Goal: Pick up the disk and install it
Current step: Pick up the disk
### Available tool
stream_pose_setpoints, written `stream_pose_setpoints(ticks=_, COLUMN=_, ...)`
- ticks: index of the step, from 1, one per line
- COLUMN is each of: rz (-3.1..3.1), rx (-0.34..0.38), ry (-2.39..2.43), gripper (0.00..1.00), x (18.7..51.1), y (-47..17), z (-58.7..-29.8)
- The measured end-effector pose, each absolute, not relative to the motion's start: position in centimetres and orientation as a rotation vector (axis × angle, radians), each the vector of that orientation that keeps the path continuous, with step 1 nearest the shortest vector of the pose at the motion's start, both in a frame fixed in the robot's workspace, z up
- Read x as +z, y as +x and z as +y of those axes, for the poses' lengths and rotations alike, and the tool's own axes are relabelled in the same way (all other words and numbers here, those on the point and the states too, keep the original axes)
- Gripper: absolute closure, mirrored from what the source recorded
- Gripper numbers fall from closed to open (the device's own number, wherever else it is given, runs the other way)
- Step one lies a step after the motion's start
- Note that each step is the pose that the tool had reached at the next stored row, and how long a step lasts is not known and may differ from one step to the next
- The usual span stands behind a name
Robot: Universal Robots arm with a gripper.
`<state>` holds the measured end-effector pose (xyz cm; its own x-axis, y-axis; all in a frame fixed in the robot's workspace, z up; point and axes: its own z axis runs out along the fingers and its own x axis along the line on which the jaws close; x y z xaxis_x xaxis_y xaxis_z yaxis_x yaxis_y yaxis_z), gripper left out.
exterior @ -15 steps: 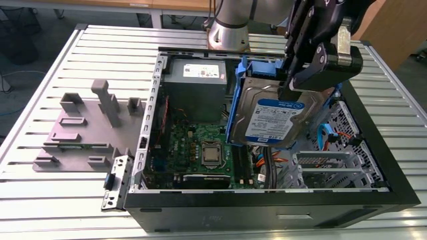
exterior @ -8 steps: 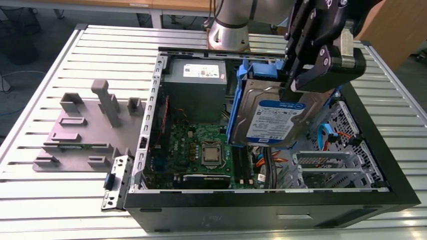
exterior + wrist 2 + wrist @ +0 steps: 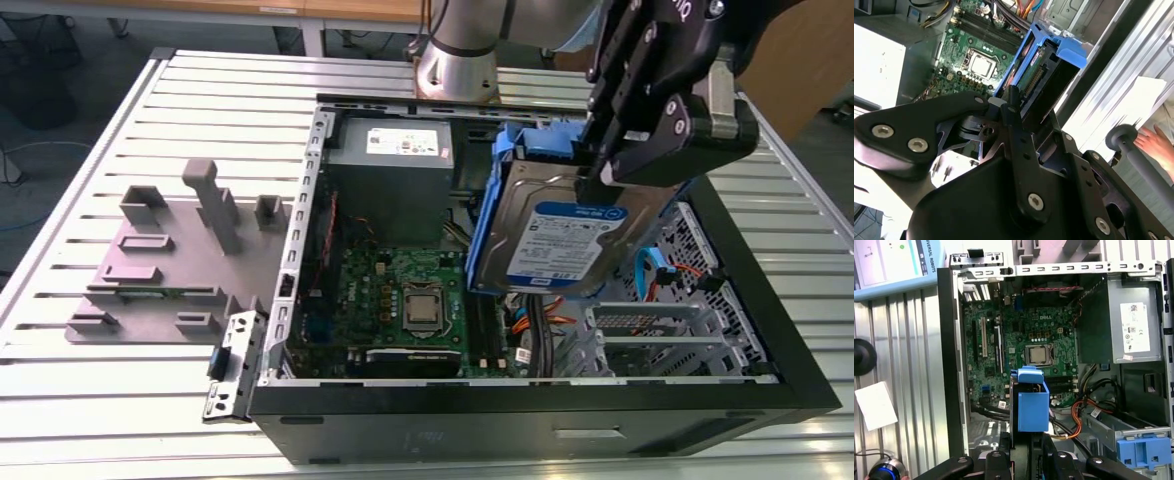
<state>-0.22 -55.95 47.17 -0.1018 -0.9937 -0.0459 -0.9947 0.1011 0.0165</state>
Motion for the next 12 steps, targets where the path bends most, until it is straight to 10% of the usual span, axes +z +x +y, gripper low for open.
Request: stream_pose_setpoints(ticks=12, rz=2.305, rx=0.069, ry=-2.102, gripper=0.65, x=46.9, y=1.6, z=-55.9)
